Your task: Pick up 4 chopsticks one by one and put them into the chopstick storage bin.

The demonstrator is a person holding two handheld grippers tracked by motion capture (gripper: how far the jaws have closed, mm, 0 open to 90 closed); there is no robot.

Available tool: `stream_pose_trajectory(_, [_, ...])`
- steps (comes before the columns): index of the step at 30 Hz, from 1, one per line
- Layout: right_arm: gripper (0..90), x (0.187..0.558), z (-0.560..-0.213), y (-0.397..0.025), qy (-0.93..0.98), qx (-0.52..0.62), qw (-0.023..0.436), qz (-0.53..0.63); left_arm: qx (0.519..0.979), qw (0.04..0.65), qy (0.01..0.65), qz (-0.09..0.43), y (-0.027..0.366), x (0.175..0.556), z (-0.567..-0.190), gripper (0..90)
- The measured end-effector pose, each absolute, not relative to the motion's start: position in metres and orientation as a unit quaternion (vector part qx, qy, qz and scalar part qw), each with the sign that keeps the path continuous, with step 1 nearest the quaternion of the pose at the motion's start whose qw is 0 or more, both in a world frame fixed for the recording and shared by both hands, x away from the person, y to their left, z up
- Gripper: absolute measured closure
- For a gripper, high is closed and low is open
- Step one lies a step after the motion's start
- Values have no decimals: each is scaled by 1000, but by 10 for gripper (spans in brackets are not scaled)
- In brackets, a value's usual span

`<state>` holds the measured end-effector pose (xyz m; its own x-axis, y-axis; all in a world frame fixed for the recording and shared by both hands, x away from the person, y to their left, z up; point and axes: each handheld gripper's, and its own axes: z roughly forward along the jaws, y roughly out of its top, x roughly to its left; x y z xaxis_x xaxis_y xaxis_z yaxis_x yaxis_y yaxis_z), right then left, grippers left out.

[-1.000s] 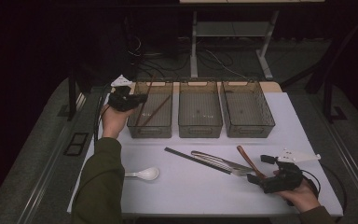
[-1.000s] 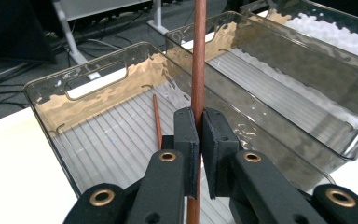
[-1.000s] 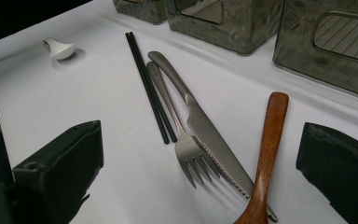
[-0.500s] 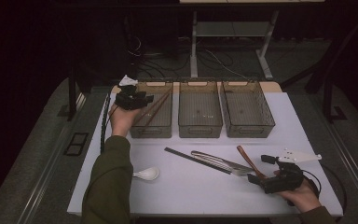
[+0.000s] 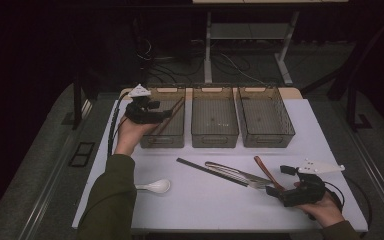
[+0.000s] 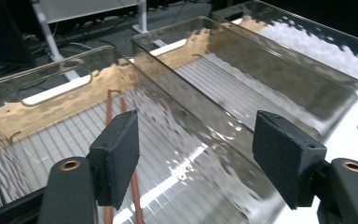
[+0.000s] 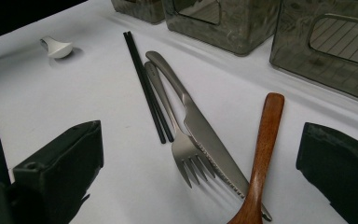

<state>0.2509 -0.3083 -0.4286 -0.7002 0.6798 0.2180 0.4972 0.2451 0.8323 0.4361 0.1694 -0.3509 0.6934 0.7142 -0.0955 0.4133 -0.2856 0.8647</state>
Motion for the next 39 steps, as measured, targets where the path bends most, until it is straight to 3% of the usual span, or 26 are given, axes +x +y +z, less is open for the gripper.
stream_pose_trajectory(13, [7, 251, -428, -308, 785, 373, 90, 486, 801, 488, 323, 124, 164, 377, -357, 174])
stream_pose_trajectory(20, [8, 251, -428, -309, 785, 372, 90, 487, 807, 480, 319, 130, 159, 351, -368, 160])
stream_pose_trajectory(22, [7, 251, -428, -309, 784, 373, 91, 487, 808, 481, 317, 125, 156, 346, -371, 221])
stream_pose_trajectory(26, [7, 251, -428, -308, 785, 372, 91, 487, 808, 484, 315, 113, 147, 339, -381, 462])
stream_pose_trajectory(35, [8, 250, -427, -308, 785, 372, 90, 488, 844, 445, 288, 82, 114, 339, -400, 796])
stream_pose_trajectory(39, [7, 250, -427, -307, 785, 371, 90, 488, 855, 437, 274, 60, 99, 340, -404, 886])
